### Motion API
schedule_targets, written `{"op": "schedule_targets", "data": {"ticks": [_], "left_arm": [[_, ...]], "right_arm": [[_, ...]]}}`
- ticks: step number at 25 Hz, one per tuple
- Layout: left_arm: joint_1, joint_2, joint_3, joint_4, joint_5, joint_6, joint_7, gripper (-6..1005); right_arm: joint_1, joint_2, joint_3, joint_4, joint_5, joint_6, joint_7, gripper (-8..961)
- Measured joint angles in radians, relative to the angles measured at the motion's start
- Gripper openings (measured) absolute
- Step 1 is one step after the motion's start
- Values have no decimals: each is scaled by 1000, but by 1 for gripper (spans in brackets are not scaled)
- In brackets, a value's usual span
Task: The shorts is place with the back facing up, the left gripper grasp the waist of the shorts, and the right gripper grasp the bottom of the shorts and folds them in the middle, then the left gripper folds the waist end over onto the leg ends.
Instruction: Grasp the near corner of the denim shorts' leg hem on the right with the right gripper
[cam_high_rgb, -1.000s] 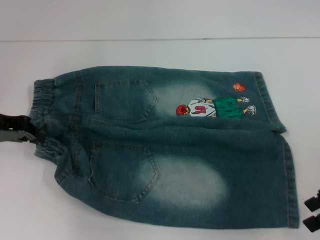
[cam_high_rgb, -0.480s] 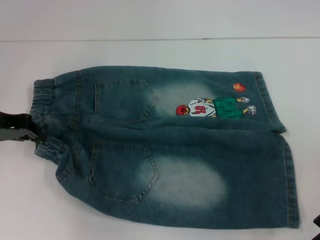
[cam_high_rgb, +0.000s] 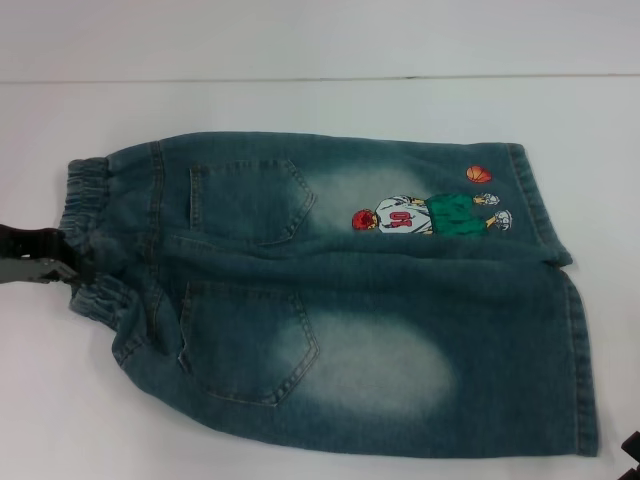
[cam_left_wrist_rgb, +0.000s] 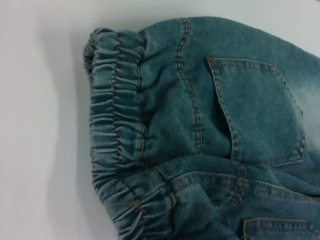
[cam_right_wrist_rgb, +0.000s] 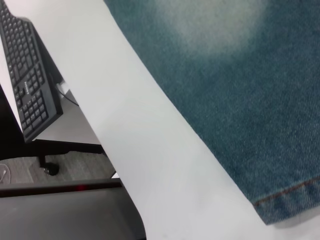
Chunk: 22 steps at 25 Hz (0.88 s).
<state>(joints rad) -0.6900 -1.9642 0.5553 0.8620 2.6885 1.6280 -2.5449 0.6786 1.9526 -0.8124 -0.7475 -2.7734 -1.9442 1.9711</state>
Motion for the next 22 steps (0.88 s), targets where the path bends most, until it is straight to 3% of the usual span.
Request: {"op": "schedule_targets", "data": {"ticks": [13, 22], "left_arm": [[5, -2, -1, -3, -1, -5, 4, 37], [6, -6, -2, -5, -2, -10, 4, 36]], "right_arm": [[15, 2, -16, 52, 0, 72, 10, 674], [30, 26, -21, 51, 2, 88, 33, 658]]}}
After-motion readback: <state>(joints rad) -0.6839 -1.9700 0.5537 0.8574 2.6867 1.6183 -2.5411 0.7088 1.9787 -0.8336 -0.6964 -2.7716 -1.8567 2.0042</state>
